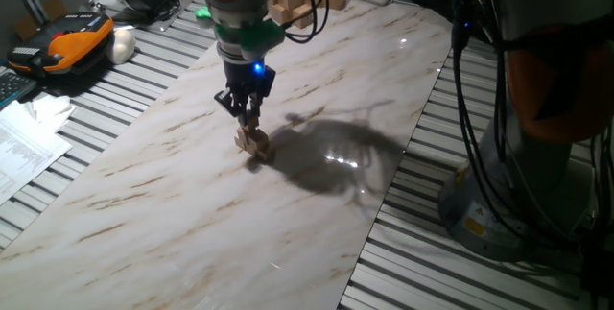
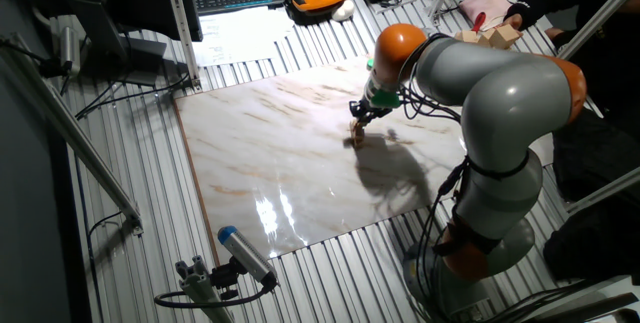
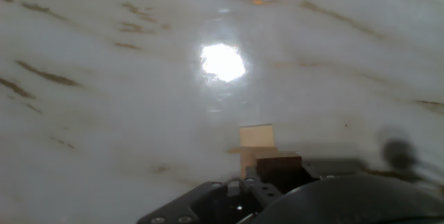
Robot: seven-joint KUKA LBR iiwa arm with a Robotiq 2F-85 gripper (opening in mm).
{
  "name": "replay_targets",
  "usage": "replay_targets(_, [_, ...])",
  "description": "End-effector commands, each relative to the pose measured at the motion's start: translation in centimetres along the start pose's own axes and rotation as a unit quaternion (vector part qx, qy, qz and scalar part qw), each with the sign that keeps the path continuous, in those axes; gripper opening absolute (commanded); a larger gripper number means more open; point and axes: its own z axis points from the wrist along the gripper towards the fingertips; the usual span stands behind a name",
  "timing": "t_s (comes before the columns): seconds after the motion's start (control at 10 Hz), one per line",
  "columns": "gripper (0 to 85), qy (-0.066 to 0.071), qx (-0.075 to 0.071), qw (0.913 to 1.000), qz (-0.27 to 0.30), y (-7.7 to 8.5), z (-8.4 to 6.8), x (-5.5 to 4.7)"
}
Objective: Stack the blocks into a pyramid shape
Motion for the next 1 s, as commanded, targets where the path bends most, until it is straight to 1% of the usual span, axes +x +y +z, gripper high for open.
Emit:
replay_targets(0.0, [0.0, 0.001, -0.002, 1.0, 0.001, 0.02, 0.05, 0.06])
replay_targets(0.3, [0.0, 0.002, -0.006, 0.9999, 0.01, 0.09, 0.05, 0.26])
replay_targets(0.6, [0.0, 0.002, -0.007, 0.9999, 0.011, 0.25, 0.11, 0.38])
replay_targets(0.7, [0.0, -0.001, 0.001, 0.9999, 0.012, 0.33, 0.12, 0.38])
replay_targets(0.8, [17.0, -0.006, 0.008, 0.9998, 0.017, 0.41, 0.08, 0.4])
replay_targets(0.9, [17.0, -0.009, 0.011, 0.9997, 0.019, 0.47, 0.06, 0.43])
